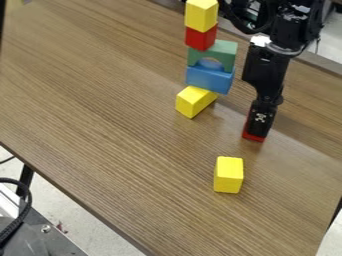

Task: Put the red cube on the top of the green arch

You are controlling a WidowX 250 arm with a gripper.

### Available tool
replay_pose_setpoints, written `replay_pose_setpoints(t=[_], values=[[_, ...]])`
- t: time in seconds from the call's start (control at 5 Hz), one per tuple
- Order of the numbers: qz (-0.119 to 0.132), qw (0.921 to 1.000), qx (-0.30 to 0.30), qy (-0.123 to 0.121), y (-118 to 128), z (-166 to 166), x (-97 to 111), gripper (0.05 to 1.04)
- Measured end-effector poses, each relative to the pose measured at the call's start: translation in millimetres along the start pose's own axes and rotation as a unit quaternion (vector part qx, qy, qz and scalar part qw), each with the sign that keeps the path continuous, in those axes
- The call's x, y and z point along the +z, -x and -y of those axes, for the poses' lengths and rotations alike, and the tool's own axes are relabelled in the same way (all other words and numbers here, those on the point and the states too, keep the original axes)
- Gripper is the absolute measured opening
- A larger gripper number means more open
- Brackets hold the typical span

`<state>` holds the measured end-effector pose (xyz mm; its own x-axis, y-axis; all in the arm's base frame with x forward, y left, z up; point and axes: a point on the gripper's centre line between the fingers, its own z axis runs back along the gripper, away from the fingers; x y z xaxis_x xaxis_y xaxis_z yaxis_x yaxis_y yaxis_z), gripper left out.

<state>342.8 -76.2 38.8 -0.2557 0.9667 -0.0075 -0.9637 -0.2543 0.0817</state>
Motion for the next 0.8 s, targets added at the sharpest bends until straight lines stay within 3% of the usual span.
replay_pose_setpoints(t=[0.2, 0.4, 0.8], values=[[0.01, 0.9998, 0.001, -0.02, -2.3, -4.5, -14.1, 0.689], [0.01, 0.9997, 0.001, -0.021, -1.9, -4.7, -15.2, 0.586], [0.009, 0.9996, 0.004, -0.025, -0.6, -6.0, -14.5, 0.586]])
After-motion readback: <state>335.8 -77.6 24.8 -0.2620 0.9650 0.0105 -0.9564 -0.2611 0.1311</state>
